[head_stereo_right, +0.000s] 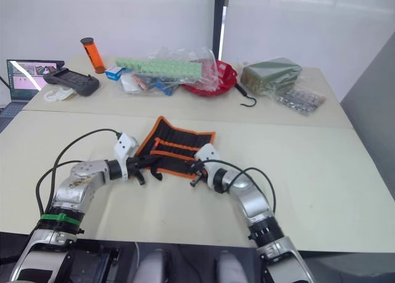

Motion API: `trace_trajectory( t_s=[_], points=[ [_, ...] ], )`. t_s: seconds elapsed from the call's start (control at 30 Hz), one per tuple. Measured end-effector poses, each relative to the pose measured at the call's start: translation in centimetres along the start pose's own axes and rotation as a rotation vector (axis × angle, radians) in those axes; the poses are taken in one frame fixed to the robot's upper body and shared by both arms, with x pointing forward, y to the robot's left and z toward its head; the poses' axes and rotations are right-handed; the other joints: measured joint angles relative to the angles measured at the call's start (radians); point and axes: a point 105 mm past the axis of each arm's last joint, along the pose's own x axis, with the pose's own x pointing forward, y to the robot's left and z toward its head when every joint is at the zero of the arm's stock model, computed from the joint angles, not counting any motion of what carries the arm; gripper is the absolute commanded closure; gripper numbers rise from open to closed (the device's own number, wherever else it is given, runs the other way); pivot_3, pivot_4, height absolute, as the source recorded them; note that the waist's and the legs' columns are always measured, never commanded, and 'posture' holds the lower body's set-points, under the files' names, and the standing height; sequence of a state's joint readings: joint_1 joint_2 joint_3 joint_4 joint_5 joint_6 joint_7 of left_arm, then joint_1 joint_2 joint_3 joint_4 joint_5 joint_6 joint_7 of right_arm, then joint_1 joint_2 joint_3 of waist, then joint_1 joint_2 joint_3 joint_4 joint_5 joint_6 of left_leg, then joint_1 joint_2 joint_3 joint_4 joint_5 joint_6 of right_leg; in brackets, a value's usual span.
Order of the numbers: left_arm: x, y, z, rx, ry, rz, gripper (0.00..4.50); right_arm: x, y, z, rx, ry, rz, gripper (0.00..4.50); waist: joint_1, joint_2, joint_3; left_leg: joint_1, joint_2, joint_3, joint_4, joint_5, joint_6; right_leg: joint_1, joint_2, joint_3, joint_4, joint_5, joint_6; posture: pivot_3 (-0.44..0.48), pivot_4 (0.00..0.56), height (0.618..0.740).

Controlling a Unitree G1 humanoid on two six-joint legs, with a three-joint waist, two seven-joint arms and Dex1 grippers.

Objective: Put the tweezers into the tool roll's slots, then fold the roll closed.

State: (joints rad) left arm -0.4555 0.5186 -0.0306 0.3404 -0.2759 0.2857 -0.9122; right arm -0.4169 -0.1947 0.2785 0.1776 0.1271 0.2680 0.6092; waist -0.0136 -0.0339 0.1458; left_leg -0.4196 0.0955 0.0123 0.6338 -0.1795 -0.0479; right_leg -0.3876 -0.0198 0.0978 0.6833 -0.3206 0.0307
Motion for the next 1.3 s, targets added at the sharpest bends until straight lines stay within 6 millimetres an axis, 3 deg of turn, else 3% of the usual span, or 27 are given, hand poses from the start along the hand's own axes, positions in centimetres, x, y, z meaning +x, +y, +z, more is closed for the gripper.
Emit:
trace_trajectory(
  t_s=[0.23, 0.4, 0.57, 0.73, 1.0, 1.3],
  points=[
    [-0.5, 0.6, 0.0, -0.075, -0.02, 0.014, 4.5, -0.2, 0.0, 0.1, -0.013, 0.003, 0.007, 4.48, -0.001, 0.0, 0.0, 0.0, 0.0, 0.0, 0.0, 0.0, 0.0, 0.0, 0.0, 0.0, 0.0, 0.0, 0.0, 0.0, 0.15, 0.737],
    [-1.6, 1.0, 1.2, -0.059, -0.021, 0.027, 4.5, -0.8, 0.0, 0.7, 0.03, -0.013, 0.03, 4.48, 0.0, 0.0, 0.0, -0.003, 0.0, 0.0, 0.0, 0.0, 0.0, -0.002, 0.0, 0.0, 0.0, 0.0, 0.0, 0.0, 0.15, 0.737],
    [-2.0, 0.5, 3.7, -0.03, -0.079, 0.008, 4.5, -1.0, 0.6, 3.3, 0.061, -0.1, 0.075, 4.48, 0.0, 0.0, 0.0, -0.004, 0.0, -0.001, -0.002, 0.0, 0.0, -0.003, 0.0, 0.0, -0.001, 0.0, 0.0, 0.0, 0.15, 0.737],
    [-0.8, -0.8, 5.1, -0.005, -0.108, -0.031, 4.5, 0.1, 0.2, 4.6, 0.039, -0.111, 0.044, 4.48, 0.001, 0.0, 0.0, -0.004, 0.0, 0.0, -0.002, 0.0, 0.0, -0.003, 0.0, 0.0, -0.002, 0.0, 0.0, 0.0, 0.15, 0.737],
    [2.1, -2.2, 3.1, 0.05, -0.02, -0.035, 4.5, 2.0, 0.2, 1.8, 0.043, -0.023, 0.002, 4.48, -0.001, 0.0, 0.0, -0.004, 0.0, -0.001, -0.004, 0.0, 0.0, -0.004, 0.0, 0.0, -0.003, 0.0, 0.0, 0.0, 0.15, 0.737],
    [2.6, -1.3, 1.6, 0.089, 0.012, 0.036, 4.5, 2.5, -0.2, 1.6, -0.001, -0.023, -0.025, 4.48, -0.002, 0.0, 0.0, -0.003, 0.0, -0.001, -0.004, 0.0, 0.0, -0.003, 0.0, 0.0, -0.003, 0.0, 0.0, 0.0, 0.15, 0.737]
  ],
)
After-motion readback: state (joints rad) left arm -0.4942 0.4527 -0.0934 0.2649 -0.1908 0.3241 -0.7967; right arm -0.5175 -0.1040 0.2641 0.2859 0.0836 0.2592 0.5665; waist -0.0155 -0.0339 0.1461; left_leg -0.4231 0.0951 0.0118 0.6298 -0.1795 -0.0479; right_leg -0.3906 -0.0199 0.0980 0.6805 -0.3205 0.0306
